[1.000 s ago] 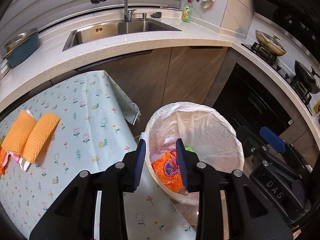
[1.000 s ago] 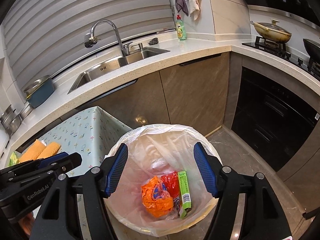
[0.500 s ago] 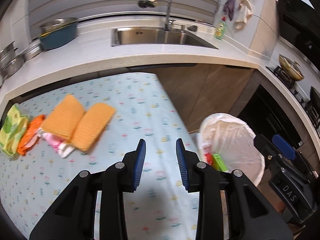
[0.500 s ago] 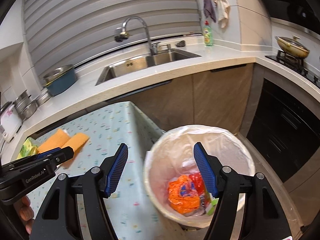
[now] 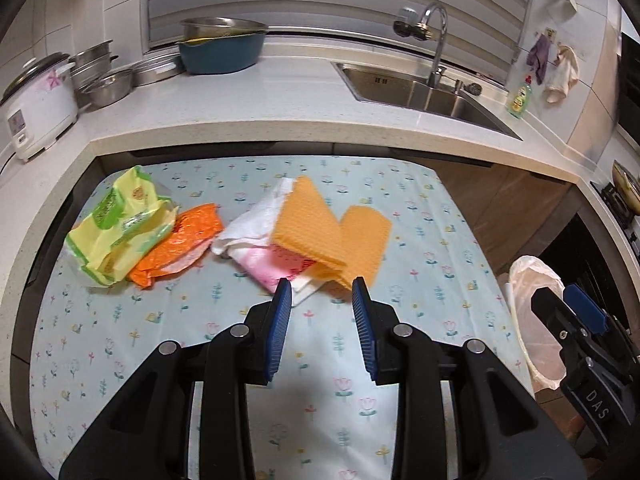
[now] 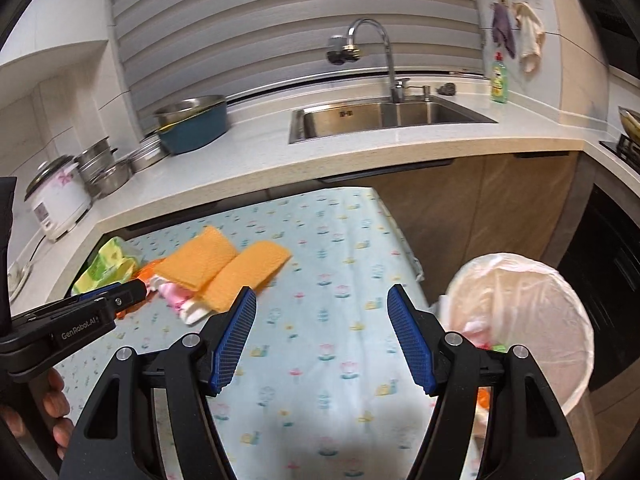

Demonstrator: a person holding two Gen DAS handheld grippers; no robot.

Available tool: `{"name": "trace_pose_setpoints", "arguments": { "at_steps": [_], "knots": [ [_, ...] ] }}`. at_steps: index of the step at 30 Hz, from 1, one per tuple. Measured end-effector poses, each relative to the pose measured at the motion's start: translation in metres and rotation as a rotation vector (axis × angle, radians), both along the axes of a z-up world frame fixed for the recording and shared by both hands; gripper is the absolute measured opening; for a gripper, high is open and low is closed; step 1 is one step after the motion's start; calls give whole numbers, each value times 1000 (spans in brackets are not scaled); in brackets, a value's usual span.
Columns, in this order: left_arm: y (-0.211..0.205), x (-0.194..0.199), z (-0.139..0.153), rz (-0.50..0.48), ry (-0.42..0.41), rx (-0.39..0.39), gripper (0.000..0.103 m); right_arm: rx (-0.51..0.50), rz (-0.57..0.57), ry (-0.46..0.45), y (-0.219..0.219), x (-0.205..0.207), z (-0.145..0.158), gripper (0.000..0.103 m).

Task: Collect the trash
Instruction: 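Move both grippers back over the table toward the remaining items, then grasp the yellow-green snack bag with the left gripper while the right grasps an orange mesh sponge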

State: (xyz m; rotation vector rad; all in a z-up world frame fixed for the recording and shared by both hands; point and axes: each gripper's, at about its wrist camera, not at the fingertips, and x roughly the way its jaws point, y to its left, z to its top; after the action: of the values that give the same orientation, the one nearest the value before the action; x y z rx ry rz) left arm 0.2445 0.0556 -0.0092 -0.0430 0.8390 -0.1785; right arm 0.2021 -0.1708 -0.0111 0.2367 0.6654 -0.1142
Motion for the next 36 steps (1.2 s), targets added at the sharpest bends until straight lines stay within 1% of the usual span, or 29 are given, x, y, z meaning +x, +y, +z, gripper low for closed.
{"name": "trace_pose_setpoints", "arguments": {
  "at_steps": [1, 2, 4, 6, 10, 12, 14, 16, 22, 25, 27, 31, 36],
  "knots": [
    [11, 1, -1, 17, 0, 5, 31, -2, 9, 1, 7, 3, 0, 66],
    [21, 2, -2, 29, 0, 8, 36, -1, 19, 3, 15, 6, -1, 66],
    [41, 3, -4, 58, -8, 23, 42, 2, 39, 9, 29, 12, -2, 66],
    [62, 4, -7, 86, -8, 36, 43, 0, 59, 16, 44, 19, -4, 66],
    [101, 10, -14, 146, 9, 33, 45, -8, 99, 32, 72, 34, -10, 66],
    [118, 11, -17, 172, 11, 32, 51, -10, 115, 38, 83, 40, -12, 66],
    [134, 13, -20, 198, 8, 37, 62, -12, 130, 44, 95, 48, -15, 66],
    [149, 16, -23, 217, 8, 40, 67, -9, 145, 48, 106, 54, -17, 66],
    [194, 33, -30, 282, 19, 25, 71, -8, 192, 64, 142, 74, -26, 66],
    [213, 43, -33, 293, 26, -5, 73, -16, 220, 78, 161, 84, -33, 66],
    [224, 51, -33, 301, 31, -26, 77, -19, 233, 86, 172, 91, -37, 66],
    [236, 68, -37, 296, 41, -57, 79, -20, 250, 89, 189, 106, -41, 66],
    [239, 90, -49, 278, 78, -73, 78, -26, 268, 93, 206, 123, -45, 66]
  ]
}}
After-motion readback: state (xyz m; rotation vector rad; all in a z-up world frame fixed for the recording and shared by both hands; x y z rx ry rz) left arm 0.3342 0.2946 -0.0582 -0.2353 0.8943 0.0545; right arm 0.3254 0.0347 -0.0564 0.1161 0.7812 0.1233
